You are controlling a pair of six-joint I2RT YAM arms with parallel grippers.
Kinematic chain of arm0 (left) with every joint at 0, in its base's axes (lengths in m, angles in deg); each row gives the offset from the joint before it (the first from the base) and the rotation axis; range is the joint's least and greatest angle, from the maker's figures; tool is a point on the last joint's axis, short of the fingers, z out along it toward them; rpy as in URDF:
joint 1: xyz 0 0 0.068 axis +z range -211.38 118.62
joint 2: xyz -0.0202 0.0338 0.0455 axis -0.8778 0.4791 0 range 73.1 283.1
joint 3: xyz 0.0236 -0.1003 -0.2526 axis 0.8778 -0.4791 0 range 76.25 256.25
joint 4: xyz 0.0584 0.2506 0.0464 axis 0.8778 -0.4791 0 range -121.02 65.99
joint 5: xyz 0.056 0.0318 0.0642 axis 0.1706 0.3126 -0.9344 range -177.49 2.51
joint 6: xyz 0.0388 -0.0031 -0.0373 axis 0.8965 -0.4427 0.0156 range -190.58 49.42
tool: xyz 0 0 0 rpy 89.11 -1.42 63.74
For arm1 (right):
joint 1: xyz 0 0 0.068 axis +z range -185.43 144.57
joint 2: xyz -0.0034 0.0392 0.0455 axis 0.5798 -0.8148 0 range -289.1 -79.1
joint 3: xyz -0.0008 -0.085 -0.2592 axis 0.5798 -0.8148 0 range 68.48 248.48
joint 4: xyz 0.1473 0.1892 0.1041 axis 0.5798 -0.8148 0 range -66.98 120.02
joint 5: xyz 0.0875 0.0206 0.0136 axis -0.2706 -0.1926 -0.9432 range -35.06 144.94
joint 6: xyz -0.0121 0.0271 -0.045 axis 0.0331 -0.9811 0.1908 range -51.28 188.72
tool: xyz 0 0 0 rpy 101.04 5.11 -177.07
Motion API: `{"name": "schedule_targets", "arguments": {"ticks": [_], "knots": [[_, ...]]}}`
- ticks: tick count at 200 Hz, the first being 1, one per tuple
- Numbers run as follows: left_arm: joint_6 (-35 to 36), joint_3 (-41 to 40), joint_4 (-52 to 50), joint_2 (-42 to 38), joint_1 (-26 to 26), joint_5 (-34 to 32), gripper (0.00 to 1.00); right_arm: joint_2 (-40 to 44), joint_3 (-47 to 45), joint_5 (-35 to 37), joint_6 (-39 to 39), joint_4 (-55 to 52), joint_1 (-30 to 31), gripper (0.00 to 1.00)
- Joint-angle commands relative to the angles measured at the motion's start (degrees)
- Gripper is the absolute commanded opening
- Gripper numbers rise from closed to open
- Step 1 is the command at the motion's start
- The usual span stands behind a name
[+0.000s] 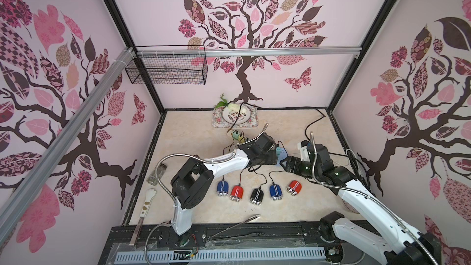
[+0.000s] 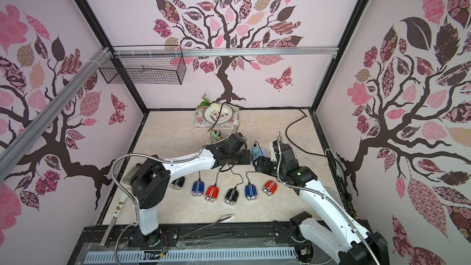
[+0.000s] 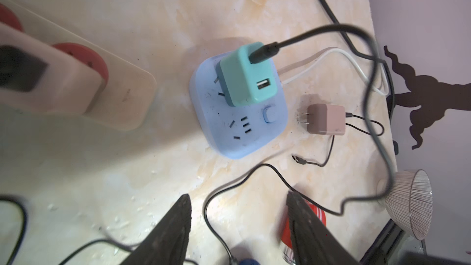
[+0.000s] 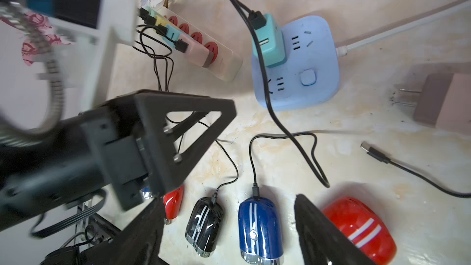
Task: Unplug the electric shaver
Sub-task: Pick up the electric shaver from the center of the board.
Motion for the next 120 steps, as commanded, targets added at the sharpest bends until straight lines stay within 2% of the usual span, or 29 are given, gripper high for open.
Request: {"name": "schedule_targets", "arguments": {"ticks": [1,54,99,120], "knots": [[-0.39,-3.5,-5.43,-3.29,-1.26,-5.31,0.62,-1.87,0.74,3.51,2.34,-1.11,0.15,0.8],[-5.34,-8.94,-9.02,-6.94,-7.47,-8.57,0.6,-3.94,-1.82,4.59,4.8,0.83,0.16,0.74],[-8.77,-7.38,-11.18,-5.1,-13.04,-10.0,0.61,-6.16,-2.7,2.85,5.1,3.48,0.13,0.72],[-9.87,-6.35,-10.4,-3.73,-14.67,-9.5,0.67,-5.85,-2.87,3.4,4.93,4.2,0.18,0.72]]}}
